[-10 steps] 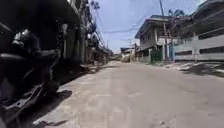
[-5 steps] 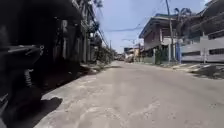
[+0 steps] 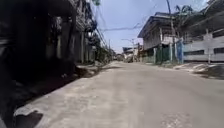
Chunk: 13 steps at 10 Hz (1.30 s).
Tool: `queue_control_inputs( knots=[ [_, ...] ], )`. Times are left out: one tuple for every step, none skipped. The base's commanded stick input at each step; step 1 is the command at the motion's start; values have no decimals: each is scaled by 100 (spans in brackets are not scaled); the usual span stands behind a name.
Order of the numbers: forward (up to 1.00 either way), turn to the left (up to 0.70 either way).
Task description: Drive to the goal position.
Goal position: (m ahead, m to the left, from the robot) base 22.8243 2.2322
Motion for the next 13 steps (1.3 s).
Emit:
queue_control_inputs(
  knots=[
    [100,0],
    [100,0],
    [100,0],
    [100,0],
    [100,0],
    [100,0],
    [100,-40],
    [100,-40],
    [100,-40],
    [100,-13],
    [100,0],
    [100,0],
    [100,0]
  ],
)
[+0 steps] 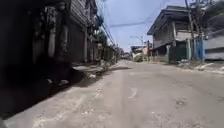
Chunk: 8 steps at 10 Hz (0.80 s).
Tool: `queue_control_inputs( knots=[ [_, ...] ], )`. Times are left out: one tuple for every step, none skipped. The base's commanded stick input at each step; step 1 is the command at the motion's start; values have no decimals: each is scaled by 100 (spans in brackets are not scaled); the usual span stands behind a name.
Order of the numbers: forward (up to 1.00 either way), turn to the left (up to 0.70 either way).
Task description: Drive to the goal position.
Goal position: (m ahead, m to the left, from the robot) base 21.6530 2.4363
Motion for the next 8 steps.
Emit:
queue_control_inputs(
  knots=[
    [100,0],
    [100,0],
    [100,0],
    [100,0],
    [100,0],
    [100,0],
    [100,0],
    [100,0]
  ],
)
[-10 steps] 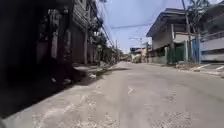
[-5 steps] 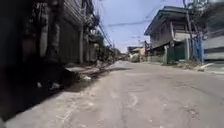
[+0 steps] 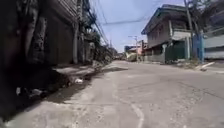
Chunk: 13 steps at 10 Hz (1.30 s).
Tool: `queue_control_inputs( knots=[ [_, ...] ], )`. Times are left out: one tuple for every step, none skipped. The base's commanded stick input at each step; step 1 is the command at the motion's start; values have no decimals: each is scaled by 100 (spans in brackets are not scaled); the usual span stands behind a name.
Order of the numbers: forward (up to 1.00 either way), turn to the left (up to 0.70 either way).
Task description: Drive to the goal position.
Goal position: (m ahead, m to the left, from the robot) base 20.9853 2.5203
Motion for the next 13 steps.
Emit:
queue_control_inputs(
  knots=[
    [100,0],
    [100,0],
    [100,-7],
    [100,-34],
    [100,-39],
    [100,-15],
    [100,-2],
    [100,0],
    [100,0],
    [100,0],
    [100,0],
    [100,0],
    [100,0]
  ],
)
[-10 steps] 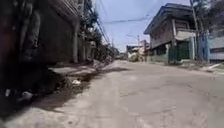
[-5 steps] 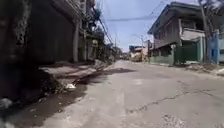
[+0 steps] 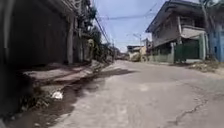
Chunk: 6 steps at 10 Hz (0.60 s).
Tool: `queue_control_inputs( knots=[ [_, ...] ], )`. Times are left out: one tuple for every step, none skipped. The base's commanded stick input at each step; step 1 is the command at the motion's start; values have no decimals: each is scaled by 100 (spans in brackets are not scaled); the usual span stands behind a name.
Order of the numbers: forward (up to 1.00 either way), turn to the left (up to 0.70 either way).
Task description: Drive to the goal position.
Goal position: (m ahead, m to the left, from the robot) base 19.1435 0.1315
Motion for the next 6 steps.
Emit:
queue_control_inputs(
  knots=[
    [100,0],
    [100,0],
    [100,-6],
    [100,-26],
    [100,-40],
    [100,-40]
  ],
)
